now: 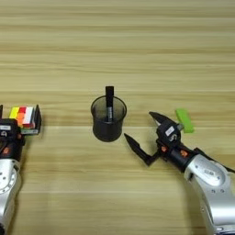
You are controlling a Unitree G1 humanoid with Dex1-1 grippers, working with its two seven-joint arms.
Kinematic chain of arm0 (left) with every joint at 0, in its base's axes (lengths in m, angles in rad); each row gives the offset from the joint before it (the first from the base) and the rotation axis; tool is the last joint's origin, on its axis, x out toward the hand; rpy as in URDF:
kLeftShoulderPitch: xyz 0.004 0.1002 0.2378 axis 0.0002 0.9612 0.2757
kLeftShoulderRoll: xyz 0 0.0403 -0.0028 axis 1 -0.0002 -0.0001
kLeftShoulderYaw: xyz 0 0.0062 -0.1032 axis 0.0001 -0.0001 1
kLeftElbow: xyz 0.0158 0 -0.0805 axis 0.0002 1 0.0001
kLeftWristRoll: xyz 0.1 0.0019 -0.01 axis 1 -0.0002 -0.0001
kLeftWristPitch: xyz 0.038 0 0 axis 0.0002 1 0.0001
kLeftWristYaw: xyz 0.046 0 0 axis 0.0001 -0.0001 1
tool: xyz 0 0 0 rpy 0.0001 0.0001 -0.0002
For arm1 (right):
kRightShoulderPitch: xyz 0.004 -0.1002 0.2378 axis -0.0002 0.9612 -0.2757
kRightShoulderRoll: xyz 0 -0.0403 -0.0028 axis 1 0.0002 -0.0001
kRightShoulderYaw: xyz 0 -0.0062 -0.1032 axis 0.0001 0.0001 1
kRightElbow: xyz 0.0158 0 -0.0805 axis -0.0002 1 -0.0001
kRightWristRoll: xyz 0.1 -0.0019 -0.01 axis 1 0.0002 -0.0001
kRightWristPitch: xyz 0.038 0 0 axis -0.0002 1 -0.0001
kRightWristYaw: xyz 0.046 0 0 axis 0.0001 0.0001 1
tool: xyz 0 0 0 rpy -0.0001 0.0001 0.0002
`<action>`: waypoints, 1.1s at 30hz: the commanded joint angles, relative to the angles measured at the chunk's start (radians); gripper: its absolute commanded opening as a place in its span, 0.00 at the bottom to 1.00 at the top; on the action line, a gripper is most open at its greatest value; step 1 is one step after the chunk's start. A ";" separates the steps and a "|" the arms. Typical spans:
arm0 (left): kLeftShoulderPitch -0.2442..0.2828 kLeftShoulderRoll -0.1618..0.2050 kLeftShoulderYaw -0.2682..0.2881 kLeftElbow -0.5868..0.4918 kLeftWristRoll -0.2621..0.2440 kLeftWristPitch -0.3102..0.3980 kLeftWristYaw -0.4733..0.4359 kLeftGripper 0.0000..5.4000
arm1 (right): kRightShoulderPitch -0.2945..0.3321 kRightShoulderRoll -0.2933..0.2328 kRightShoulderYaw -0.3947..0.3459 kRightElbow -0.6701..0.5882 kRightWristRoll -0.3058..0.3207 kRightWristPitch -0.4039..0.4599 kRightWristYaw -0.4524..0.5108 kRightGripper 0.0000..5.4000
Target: Move the objects on the table
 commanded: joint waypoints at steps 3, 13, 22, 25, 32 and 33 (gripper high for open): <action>0.002 0.005 0.004 -0.009 0.000 0.013 0.000 1.00 | -0.041 0.007 0.046 0.017 -0.024 -0.004 0.006 1.00; 0.006 0.003 0.004 -0.016 0.002 0.014 0.003 1.00 | -0.101 0.026 0.106 0.072 -0.045 -0.013 0.013 1.00; 0.008 0.001 0.004 -0.021 0.002 0.016 0.005 1.00 | -0.140 0.039 0.133 0.113 -0.052 -0.016 0.024 1.00; 0.008 0.001 0.003 -0.021 0.002 0.018 0.005 1.00 | -0.159 0.049 0.135 0.137 -0.054 -0.021 0.023 1.00; 0.008 -0.001 0.003 -0.021 0.003 0.017 0.007 1.00 | -0.196 0.068 0.144 0.187 -0.055 -0.030 0.030 1.00; 0.008 -0.001 0.003 -0.021 0.003 0.017 0.007 1.00 | -0.201 0.071 0.146 0.195 -0.056 -0.032 0.030 1.00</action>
